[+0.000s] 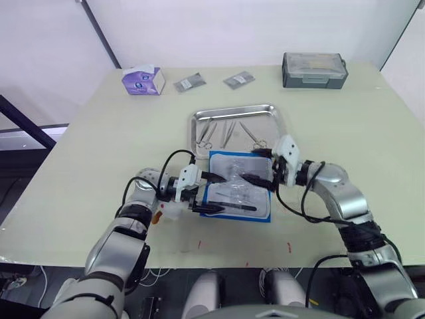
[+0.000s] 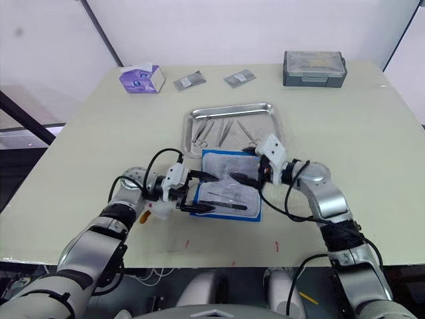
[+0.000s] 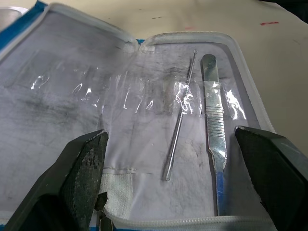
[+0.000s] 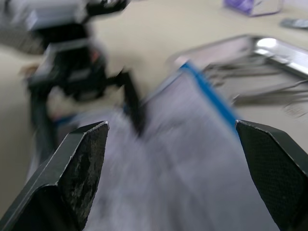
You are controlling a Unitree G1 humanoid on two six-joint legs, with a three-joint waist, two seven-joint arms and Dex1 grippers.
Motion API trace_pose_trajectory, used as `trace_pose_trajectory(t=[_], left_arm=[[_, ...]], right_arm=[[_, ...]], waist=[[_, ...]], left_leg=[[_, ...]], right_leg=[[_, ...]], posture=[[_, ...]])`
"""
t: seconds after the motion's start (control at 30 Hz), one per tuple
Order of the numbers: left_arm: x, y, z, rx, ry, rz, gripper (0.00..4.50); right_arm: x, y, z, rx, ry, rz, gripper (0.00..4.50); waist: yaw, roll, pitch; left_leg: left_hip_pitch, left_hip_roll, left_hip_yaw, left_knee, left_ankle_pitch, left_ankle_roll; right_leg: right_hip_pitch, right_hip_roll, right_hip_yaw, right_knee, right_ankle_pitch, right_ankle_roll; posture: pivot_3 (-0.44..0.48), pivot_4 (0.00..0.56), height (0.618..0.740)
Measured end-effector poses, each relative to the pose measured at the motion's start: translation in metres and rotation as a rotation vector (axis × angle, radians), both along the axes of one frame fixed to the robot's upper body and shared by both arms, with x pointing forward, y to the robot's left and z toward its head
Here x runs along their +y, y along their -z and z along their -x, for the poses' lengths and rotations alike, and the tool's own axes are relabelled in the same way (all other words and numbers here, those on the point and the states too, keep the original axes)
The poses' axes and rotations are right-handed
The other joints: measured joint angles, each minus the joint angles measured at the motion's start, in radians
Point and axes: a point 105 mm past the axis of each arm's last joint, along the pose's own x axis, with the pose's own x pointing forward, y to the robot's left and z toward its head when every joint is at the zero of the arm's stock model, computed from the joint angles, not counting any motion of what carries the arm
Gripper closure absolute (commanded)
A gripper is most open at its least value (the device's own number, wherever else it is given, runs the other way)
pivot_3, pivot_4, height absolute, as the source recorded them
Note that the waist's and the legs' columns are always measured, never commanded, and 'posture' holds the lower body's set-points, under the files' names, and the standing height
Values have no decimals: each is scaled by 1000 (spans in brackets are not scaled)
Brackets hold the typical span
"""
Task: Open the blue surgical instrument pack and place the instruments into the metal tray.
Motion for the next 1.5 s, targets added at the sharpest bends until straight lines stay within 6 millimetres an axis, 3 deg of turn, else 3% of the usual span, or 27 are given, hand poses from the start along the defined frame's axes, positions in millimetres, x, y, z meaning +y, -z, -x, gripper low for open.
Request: trace_pose_trajectory(t=[0.07, 0.57, 1.5], left_arm=[[0, 0, 0, 0, -1, -1, 0], [1, 0, 0, 0, -2, -2, 0], [3, 0, 0, -1, -5, -7, 0]], right_arm=[[-4, 17, 10, 29, -12, 35, 104], [0, 40, 19, 4, -41, 122, 104], [-1, 42, 19, 109, -17, 14, 104]], waist=[[0, -1, 1], [-1, -3, 2], [-1, -4, 2]], left_leg=[[0, 0, 0, 0, 0, 0], [0, 0, 0, 0, 0, 0], [1, 0, 0, 0, 0, 0]], right_leg=[[0, 0, 0, 0, 0, 0], [0, 0, 0, 0, 0, 0], [0, 0, 0, 0, 0, 0]], posture=[[0, 150, 734], [0, 150, 734], [0, 150, 734]])
